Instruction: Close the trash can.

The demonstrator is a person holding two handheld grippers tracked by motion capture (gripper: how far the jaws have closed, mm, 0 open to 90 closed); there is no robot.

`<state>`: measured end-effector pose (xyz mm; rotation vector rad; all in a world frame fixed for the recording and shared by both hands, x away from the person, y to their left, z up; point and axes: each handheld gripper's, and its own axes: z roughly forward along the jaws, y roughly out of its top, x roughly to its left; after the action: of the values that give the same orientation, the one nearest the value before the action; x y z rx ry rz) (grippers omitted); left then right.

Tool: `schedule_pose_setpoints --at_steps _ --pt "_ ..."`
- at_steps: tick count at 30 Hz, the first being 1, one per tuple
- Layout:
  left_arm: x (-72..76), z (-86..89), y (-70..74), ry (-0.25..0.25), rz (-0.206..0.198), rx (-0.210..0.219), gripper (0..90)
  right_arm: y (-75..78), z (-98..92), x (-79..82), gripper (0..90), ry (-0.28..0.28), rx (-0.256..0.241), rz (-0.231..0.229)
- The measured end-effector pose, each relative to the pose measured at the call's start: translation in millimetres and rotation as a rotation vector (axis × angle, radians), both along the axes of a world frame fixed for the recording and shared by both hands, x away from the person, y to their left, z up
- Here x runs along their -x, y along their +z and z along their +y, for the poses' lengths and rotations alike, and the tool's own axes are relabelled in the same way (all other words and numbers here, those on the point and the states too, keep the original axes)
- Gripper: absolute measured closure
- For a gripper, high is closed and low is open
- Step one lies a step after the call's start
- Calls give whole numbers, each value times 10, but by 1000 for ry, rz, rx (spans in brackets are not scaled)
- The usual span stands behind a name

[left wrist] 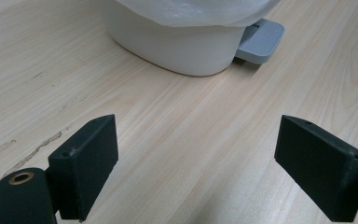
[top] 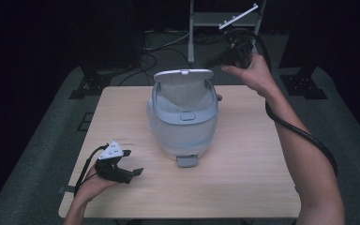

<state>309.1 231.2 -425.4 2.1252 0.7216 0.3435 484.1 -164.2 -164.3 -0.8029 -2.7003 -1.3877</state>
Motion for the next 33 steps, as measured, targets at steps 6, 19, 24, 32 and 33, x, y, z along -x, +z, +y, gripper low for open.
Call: schedule_pose_setpoints --at_steps 6,19,24,32,33 --pt "-2 -20 -18 -2 4 -10 124 -23 24 74 870 9 9 -2" --pt "10 -25 -17 -4 2 -15 124 -123 82 172 870 30 12 -5" --pt "12 -24 -19 -1 3 -14 124 -155 108 190 870 37 11 -6" --pt "14 -36 -22 -3 4 -14 124 -215 147 226 870 49 14 -11" --pt "16 -38 -21 -3 5 -15 124 -222 149 228 867 50 15 -10"
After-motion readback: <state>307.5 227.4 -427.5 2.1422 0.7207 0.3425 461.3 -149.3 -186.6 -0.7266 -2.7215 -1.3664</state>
